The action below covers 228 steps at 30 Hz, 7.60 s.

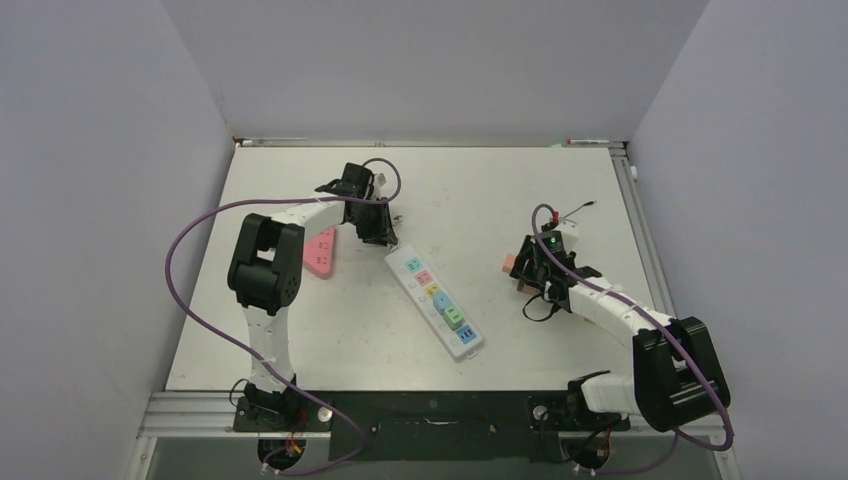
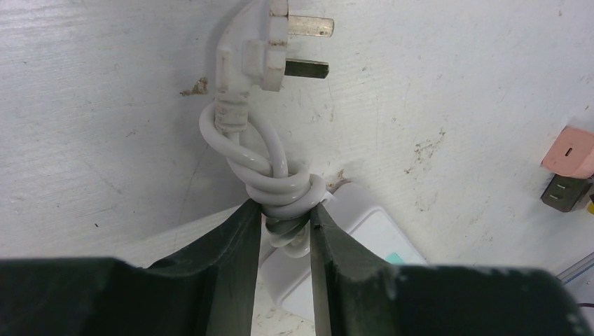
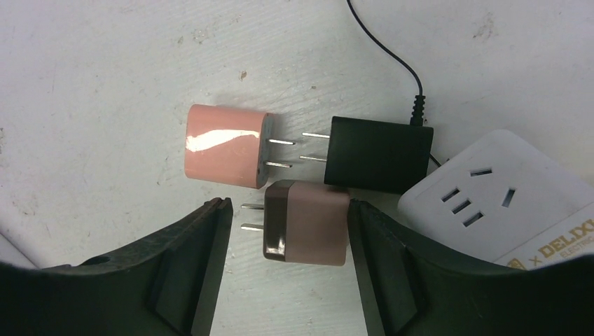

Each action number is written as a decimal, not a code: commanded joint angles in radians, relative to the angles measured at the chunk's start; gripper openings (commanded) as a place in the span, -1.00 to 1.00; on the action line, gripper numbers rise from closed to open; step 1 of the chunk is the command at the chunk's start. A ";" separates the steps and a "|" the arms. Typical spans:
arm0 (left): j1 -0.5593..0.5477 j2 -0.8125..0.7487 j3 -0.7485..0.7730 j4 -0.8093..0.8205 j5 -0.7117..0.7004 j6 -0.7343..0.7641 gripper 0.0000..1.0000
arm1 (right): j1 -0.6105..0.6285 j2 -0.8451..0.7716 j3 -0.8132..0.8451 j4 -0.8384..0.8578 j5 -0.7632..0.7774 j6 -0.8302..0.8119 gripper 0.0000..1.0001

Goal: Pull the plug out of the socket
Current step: Place the plug at the center of the board, then remove the plug from the socket.

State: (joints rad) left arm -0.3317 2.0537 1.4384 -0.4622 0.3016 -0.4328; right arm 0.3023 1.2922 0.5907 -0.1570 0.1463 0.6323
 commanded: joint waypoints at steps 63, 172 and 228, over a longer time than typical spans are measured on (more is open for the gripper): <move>0.023 0.023 0.007 0.016 -0.055 0.035 -1.00 | 0.692 0.255 0.375 -0.126 0.054 -0.404 -0.09; 0.036 0.028 0.012 0.011 -0.059 0.039 -1.00 | 0.764 0.263 0.323 -0.079 0.218 -0.425 -0.89; 0.043 0.034 0.011 0.008 -0.059 0.039 -1.00 | 0.722 0.242 0.289 -0.077 0.230 -0.431 -0.89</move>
State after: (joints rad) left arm -0.3122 2.0594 1.4384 -0.4526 0.3313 -0.4332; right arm 0.9955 1.5085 0.8345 -0.1608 0.2398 0.2165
